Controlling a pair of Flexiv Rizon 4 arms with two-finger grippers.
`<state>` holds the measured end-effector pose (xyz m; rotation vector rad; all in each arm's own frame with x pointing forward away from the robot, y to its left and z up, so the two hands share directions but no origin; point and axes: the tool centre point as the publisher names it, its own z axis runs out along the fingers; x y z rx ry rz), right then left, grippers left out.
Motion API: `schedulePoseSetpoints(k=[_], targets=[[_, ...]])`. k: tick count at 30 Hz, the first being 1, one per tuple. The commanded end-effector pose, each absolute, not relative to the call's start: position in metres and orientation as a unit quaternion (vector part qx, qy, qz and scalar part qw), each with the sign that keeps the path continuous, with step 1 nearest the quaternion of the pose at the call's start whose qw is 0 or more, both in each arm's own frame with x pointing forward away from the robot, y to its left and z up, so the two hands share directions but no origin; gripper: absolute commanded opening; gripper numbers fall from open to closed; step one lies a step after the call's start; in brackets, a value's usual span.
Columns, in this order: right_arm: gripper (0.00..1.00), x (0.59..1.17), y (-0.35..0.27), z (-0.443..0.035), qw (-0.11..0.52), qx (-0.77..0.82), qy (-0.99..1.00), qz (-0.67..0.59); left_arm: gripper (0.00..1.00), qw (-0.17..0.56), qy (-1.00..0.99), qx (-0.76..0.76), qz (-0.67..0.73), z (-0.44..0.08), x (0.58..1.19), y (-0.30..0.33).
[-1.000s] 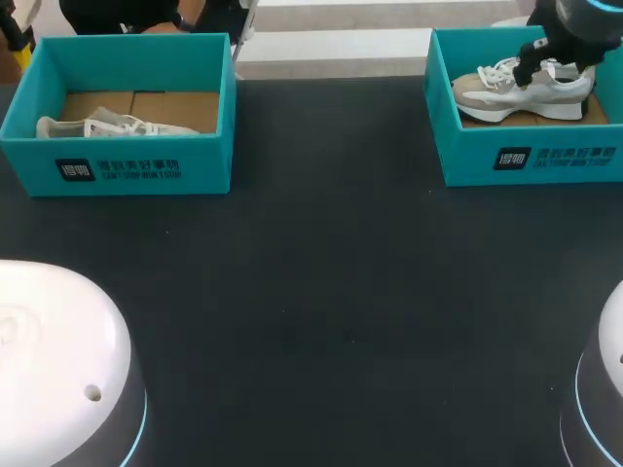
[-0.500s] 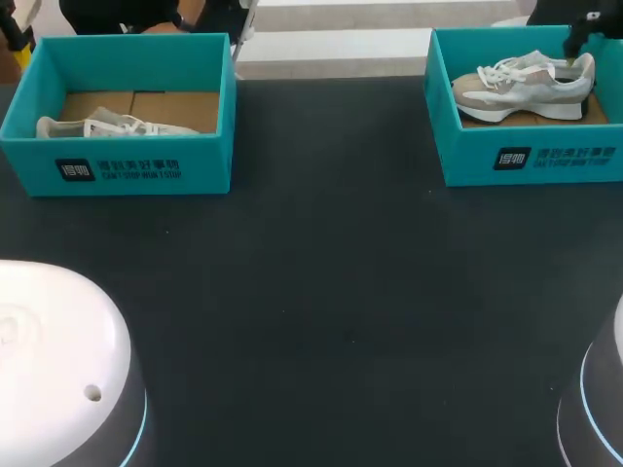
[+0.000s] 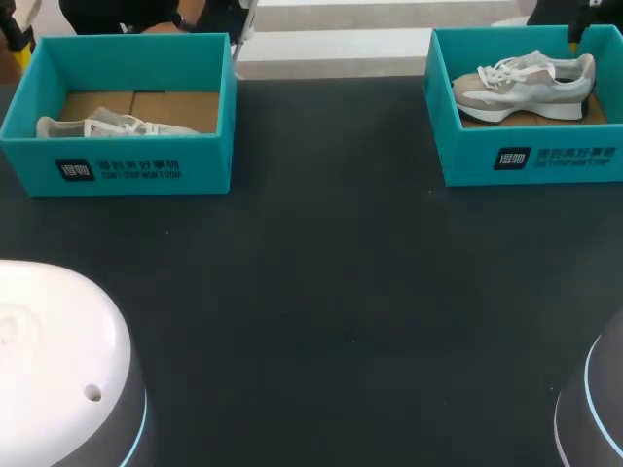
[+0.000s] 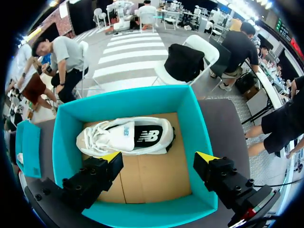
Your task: Take the shoe out of the shoebox, open the shoe tongue, remove and reinsert the insole, then place the shoe into the shoebox
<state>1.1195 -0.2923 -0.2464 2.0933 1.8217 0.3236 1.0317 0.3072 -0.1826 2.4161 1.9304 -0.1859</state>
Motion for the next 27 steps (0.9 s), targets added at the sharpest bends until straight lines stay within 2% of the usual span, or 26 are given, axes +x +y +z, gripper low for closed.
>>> schedulePoseSetpoints(k=[1,12,22,23,25,26,27], targets=[[1.00,1.152,-0.299,-0.265,0.137,0.743,0.648,0.094,1.00,0.021,0.623,0.780,-0.058,-0.182,1.031,0.307],[1.00,1.173,-0.300,-0.292,0.093,0.763,0.637,0.067,1.00,0.021,0.623,0.780,-0.058,-0.182,1.031,0.307],[0.99,1.176,-0.305,-0.305,0.079,0.767,0.634,0.057,1.00,0.021,0.623,0.780,-0.058,-0.182,1.031,0.307],[0.93,1.175,-0.306,-0.306,0.079,0.768,0.634,0.056,1.00,0.021,0.623,0.780,-0.058,-0.182,1.031,0.307],[0.86,1.174,-0.308,-0.307,0.084,0.769,0.632,0.046,1.00,0.021,0.623,0.780,-0.058,-0.182,1.031,0.307],[0.78,1.174,-0.309,-0.307,0.085,0.768,0.633,0.044,1.00,0.021,0.623,0.780,-0.058,-0.182,1.031,0.307],[0.76,1.174,-0.310,-0.308,0.085,0.767,0.634,0.043,1.00,0.021,0.623,0.780,-0.058,-0.182,1.031,0.307]])
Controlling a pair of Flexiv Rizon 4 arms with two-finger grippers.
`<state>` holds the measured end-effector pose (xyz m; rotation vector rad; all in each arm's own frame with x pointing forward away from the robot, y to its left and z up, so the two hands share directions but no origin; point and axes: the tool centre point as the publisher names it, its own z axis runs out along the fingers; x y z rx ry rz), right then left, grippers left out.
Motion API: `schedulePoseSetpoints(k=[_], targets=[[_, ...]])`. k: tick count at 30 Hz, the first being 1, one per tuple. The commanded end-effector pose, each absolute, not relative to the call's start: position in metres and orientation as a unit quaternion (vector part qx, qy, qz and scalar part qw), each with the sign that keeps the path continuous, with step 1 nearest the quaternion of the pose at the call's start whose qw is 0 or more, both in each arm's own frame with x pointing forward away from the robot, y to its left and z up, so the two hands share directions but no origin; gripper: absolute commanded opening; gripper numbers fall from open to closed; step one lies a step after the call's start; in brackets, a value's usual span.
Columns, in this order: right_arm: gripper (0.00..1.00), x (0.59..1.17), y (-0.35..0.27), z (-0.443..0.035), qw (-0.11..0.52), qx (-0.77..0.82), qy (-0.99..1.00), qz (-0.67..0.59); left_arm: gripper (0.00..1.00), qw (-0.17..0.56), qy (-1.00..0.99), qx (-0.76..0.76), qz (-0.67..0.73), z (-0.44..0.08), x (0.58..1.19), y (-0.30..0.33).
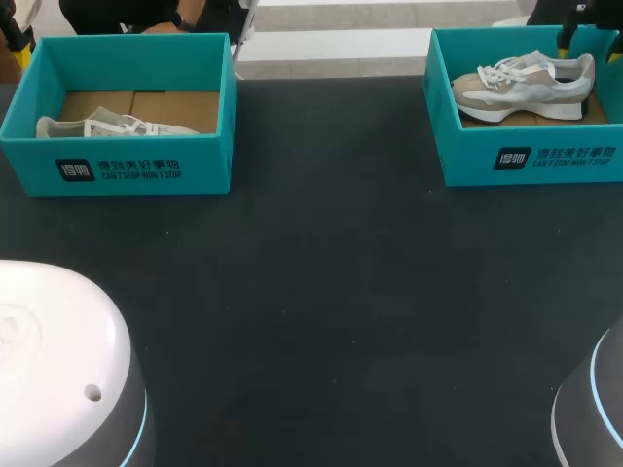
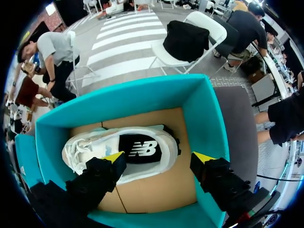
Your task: Take the shoe out of the shoebox, open the shoe tongue, remove and reinsert the insole, then place the shoe into the shoebox
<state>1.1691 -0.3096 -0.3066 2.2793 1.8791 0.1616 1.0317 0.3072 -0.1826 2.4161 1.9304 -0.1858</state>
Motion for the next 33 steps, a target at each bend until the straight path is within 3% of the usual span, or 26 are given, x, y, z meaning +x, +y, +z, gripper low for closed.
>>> schedulePoseSetpoints(k=[1,4,10,14,18,20,33], targets=[[0.75,1.173,-0.311,-0.309,0.085,0.767,0.635,0.044,1.00,0.021,0.623,0.780,-0.058,-0.182,1.031,0.307],[0.78,1.172,-0.313,-0.313,0.089,0.766,0.635,0.043,1.00,0.021,0.623,0.780,-0.058,-0.182,1.031,0.307],[0.72,1.172,-0.316,-0.322,0.087,0.763,0.639,0.034,1.00,0.021,0.623,0.780,-0.058,-0.182,1.031,0.307],[0.73,1.176,-0.317,-0.331,0.087,0.759,0.645,0.028,1.00,0.021,0.623,0.780,-0.058,-0.182,1.031,0.307],[0.66,1.180,-0.317,-0.336,0.085,0.758,0.646,0.032,1.00,0.021,0.623,0.780,-0.058,-0.182,1.031,0.307],[0.50,1.183,-0.318,-0.339,0.083,0.754,0.651,0.033,1.00,0.021,0.623,0.780,-0.058,-0.182,1.031,0.307],[0.45,1.189,-0.324,-0.349,0.071,0.740,0.669,0.022,1.00,0.021,0.623,0.780,-0.058,-0.182,1.031,0.307]])
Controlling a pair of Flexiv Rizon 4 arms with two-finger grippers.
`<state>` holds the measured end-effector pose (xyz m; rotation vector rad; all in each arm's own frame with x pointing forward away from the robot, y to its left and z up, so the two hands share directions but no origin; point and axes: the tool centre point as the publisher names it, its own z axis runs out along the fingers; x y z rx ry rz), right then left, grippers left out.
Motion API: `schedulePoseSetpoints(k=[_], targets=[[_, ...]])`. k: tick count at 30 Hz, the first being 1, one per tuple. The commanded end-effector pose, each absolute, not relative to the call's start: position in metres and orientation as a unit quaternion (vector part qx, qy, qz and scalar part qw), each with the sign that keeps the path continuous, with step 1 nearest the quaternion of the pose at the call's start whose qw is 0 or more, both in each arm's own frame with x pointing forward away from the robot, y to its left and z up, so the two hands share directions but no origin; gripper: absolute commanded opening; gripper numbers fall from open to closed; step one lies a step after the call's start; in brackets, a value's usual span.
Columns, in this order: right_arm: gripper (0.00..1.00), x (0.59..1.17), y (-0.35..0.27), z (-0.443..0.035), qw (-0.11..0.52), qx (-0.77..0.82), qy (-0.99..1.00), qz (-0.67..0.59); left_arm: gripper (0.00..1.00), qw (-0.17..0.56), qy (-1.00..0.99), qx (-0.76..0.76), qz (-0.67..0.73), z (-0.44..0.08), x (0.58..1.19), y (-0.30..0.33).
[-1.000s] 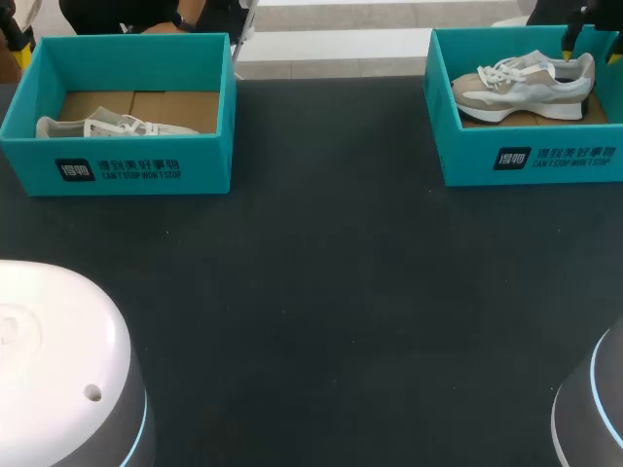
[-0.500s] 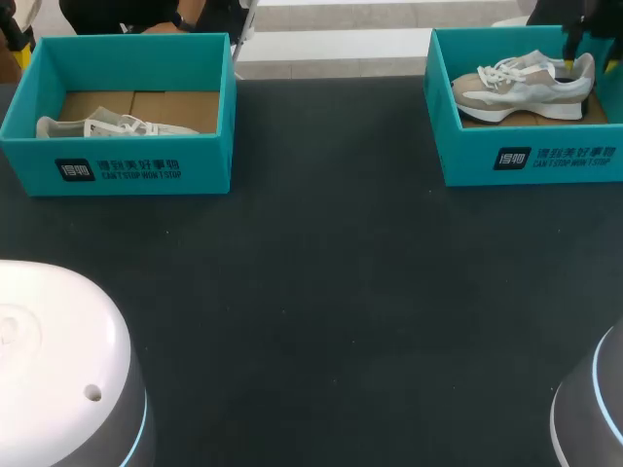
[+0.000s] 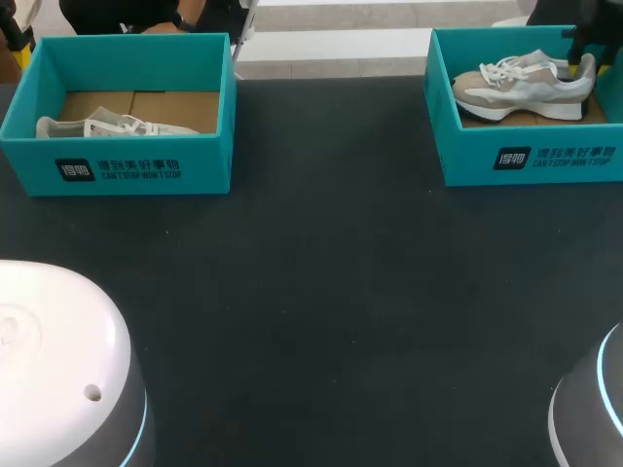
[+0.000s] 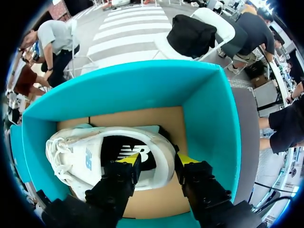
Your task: Take the shoe out of the shoebox, open the shoe tongue, remove and reinsert the insole, then place the shoe into the shoebox
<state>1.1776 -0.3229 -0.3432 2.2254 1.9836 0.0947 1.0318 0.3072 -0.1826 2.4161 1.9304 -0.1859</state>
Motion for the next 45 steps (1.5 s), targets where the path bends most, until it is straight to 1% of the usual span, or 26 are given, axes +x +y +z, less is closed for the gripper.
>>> schedulePoseSetpoints(k=[1,2,4,5,6,7,8,15,23,27,36,40,45], targets=[[0.44,1.189,-0.324,-0.349,0.071,0.739,0.669,0.020,1.00,0.021,0.623,0.780,-0.058,-0.182,1.031,0.307],[0.43,1.189,-0.325,-0.350,0.071,0.739,0.669,0.020,1.00,0.021,0.623,0.780,-0.058,-0.182,1.031,0.307],[0.34,1.188,-0.325,-0.351,0.069,0.739,0.670,0.018,1.00,0.021,0.623,0.780,-0.058,-0.182,1.031,0.307],[0.27,1.188,-0.325,-0.351,0.069,0.739,0.670,0.016,1.00,0.021,0.623,0.780,-0.058,-0.182,1.031,0.307],[0.15,1.187,-0.325,-0.350,0.069,0.737,0.672,0.014,1.00,0.021,0.623,0.780,-0.058,-0.182,1.031,0.307],[0.04,1.187,-0.326,-0.350,0.069,0.737,0.672,0.012,1.00,0.021,0.623,0.780,-0.058,-0.182,1.031,0.307],[0.00,1.186,-0.326,-0.350,0.070,0.737,0.672,0.011,1.00,0.021,0.623,0.780,-0.058,-0.182,1.031,0.307],[0.00,1.181,-0.325,-0.348,0.069,0.735,0.675,0.006,1.00,0.021,0.623,0.780,-0.058,-0.182,1.031,0.307],[0.00,1.163,-0.331,-0.323,0.077,0.743,0.665,0.018,1.00,0.021,0.623,0.780,-0.058,-0.182,1.031,0.307],[0.00,1.151,-0.332,-0.297,0.081,0.752,0.654,0.033,1.00,0.021,0.623,0.780,-0.058,-0.182,1.031,0.307],[0.00,1.115,-0.338,-0.216,0.088,0.732,0.676,0.025,1.00,0.021,0.623,0.780,-0.058,-0.182,1.031,0.307],[0.00,1.107,-0.334,-0.180,0.107,0.729,0.675,0.039,1.00,0.021,0.623,0.780,-0.058,-0.182,1.031,0.307],[0.00,1.098,-0.321,-0.149,0.127,0.716,0.684,0.050,1.00,0.021,0.623,0.780,-0.058,-0.182,1.031,0.307]])
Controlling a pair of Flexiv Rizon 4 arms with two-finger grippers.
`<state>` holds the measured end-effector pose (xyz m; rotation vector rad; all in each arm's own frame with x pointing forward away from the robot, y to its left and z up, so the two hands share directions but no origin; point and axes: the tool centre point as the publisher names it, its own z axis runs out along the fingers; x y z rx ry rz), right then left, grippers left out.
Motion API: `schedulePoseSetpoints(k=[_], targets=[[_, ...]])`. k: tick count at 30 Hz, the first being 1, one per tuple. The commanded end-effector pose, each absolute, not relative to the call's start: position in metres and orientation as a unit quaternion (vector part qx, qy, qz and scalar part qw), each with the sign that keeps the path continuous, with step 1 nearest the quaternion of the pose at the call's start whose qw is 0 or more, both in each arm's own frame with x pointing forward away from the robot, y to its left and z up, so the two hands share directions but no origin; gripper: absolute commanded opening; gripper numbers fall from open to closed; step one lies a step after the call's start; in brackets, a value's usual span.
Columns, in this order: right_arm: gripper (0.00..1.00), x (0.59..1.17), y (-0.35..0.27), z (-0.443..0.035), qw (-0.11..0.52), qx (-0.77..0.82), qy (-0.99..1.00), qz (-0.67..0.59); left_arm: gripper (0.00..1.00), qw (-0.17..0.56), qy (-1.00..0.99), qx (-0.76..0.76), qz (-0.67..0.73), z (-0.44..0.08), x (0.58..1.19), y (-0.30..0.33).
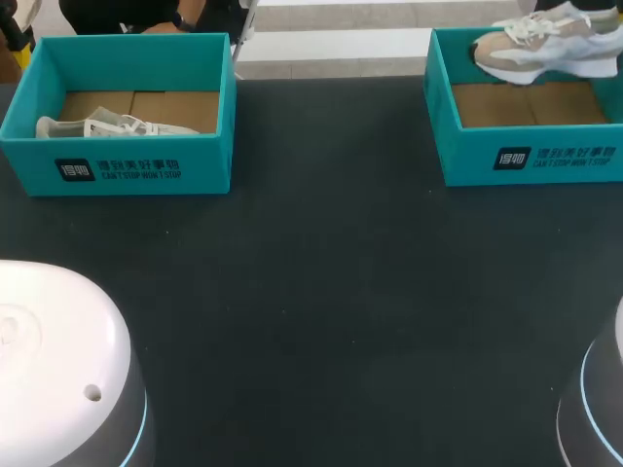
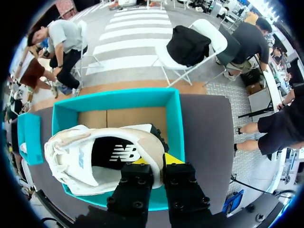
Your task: Take the shoe out of the shoebox, open the shoe tongue, remove and reinsert the insole, then place the shoe into the shoebox
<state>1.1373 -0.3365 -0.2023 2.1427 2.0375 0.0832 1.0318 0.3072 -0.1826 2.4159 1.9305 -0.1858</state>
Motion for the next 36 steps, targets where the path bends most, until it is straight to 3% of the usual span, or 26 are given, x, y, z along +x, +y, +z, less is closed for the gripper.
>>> schedulePoseSetpoints(k=[1,15,36], targets=[[0.00,1.096,-0.318,-0.144,0.132,0.716,0.683,0.055,1.00,0.021,0.623,0.780,-0.058,-0.182,1.031,0.307],[0.00,1.066,-0.270,-0.102,0.145,0.715,0.680,0.069,1.00,0.021,0.623,0.780,-0.058,-0.182,1.031,0.307],[0.00,1.064,-0.263,-0.101,0.147,0.714,0.679,0.088,1.00,0.021,0.623,0.780,-0.058,-0.182,1.031,0.307]])
